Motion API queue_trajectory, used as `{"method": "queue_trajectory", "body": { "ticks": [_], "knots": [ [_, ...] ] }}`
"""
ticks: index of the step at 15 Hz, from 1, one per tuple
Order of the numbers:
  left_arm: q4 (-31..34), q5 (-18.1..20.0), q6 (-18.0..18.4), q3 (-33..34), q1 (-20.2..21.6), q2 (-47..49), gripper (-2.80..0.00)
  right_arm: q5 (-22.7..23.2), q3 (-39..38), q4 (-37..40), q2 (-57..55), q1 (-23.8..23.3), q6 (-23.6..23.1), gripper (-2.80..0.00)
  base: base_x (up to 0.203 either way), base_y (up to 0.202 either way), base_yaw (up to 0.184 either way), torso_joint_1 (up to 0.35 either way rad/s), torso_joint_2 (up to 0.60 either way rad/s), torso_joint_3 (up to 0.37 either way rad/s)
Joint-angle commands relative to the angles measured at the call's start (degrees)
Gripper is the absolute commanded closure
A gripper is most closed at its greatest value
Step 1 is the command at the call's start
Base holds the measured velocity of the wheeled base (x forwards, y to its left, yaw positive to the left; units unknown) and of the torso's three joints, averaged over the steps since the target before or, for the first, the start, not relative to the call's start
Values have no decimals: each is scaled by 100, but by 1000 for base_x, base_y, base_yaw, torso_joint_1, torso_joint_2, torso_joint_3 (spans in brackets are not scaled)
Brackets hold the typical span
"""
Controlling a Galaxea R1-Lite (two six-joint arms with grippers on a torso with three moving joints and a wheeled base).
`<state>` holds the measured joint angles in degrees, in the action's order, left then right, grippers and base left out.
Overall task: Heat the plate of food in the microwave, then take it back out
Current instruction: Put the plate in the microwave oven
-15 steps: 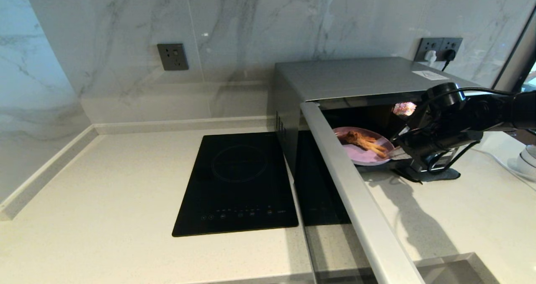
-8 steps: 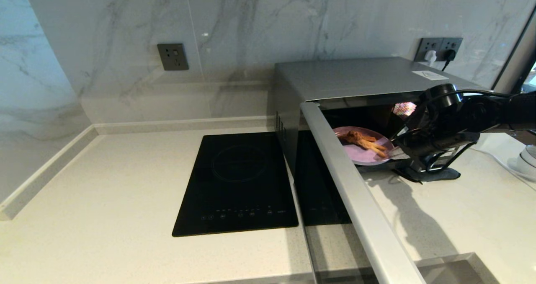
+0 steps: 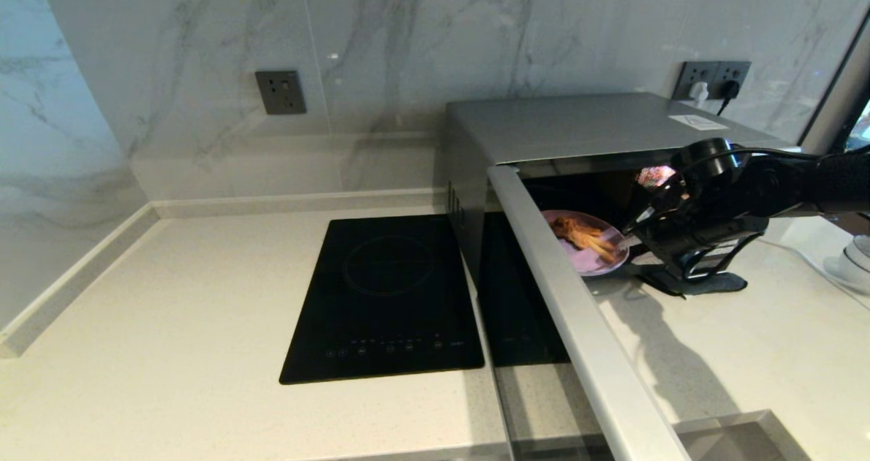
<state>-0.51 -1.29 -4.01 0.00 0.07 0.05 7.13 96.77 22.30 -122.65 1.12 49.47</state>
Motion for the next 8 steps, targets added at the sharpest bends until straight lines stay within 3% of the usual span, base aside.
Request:
{"method": "queue_trajectory", "body": {
  "ticks": [1, 8],
  "knots": [
    [-2, -3, -3, 0, 1, 4, 0, 8, 9, 20, -22, 11, 28, -280, 0, 0, 0, 0, 0, 0],
    [-2, -3, -3, 0, 1, 4, 0, -14, -105, 28, 400, 4, 31, -280, 0, 0, 0, 0, 0, 0]
  ]
}}
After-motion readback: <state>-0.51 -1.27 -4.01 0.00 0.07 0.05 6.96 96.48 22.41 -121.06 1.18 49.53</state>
